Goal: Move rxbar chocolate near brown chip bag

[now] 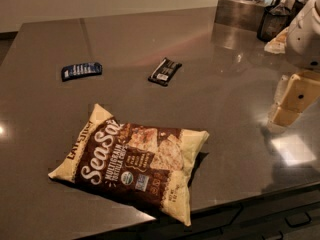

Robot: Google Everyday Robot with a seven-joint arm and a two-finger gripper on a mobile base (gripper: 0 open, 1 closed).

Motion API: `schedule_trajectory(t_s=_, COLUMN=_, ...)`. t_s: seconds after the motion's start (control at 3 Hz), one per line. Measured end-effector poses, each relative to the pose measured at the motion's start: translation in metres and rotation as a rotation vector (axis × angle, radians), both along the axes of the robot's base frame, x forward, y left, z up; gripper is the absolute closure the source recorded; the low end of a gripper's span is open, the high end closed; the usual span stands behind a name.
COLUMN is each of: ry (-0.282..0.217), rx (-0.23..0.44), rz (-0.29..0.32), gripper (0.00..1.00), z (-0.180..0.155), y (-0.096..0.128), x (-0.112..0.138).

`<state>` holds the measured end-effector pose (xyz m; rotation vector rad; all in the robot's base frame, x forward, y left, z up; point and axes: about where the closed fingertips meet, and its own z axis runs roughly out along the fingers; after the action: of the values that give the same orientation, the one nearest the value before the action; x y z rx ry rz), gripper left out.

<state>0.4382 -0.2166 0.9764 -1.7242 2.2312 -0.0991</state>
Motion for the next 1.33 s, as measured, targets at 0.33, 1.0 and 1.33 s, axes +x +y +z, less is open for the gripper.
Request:
schedule_trajectory(t_s=0.33, ry=0.0, rx=0.0, rz=0.0, gripper=0.0, z=0.0, y=0.0, x=0.0)
schedule_trajectory(t_s=1.0, ry=0.013, rx=0.045, rz=0.031, gripper=0.0, z=-0.009, y=0.022, x=0.037)
schedule_trajectory(t_s=1.33, ry=0.026, rx=0.112, rz=0.075, gripper=0.0, z=-0.023, y=0.04, x=0.078)
